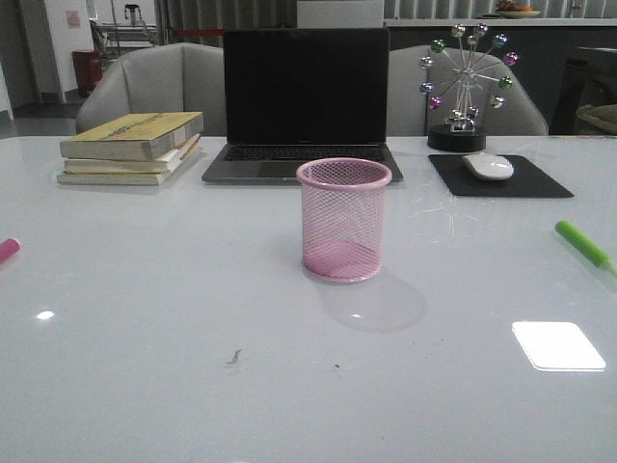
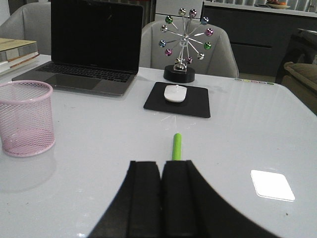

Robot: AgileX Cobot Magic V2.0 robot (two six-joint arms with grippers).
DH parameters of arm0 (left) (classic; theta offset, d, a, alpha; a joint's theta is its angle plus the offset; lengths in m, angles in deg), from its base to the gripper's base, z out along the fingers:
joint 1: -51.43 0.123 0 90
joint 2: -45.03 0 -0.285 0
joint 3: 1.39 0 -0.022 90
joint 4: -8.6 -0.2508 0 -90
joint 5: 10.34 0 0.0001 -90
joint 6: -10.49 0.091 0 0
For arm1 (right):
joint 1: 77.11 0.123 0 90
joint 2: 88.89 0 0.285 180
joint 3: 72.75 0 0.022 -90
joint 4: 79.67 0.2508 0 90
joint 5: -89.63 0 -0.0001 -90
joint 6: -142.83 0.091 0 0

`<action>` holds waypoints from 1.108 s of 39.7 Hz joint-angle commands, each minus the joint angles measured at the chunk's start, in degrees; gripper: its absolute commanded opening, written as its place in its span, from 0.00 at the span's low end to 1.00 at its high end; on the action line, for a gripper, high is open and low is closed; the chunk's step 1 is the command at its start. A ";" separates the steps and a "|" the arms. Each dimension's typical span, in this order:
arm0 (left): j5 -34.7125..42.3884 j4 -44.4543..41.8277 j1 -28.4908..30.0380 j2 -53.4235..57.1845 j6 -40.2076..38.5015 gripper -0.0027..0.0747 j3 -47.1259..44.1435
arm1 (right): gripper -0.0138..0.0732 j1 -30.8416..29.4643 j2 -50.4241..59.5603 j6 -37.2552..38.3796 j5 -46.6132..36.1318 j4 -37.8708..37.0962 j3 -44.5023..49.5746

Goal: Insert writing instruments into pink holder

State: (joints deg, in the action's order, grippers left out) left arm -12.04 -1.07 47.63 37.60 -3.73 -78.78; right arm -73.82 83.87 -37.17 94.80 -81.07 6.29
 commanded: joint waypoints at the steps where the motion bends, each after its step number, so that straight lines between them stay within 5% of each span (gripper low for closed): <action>1: 5.38 0.06 0.13 1.03 -0.20 0.17 -0.92 | 0.22 -0.07 1.10 0.00 -5.18 -0.05 -0.43; 44: 11.83 0.06 0.13 1.03 -0.20 0.17 -0.44 | 0.22 -0.07 1.10 0.00 -6.96 -0.49 -0.43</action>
State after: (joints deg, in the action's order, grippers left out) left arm -5.19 -1.21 47.63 37.60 -3.73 -78.78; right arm -73.82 83.87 -37.17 93.93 -81.07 6.29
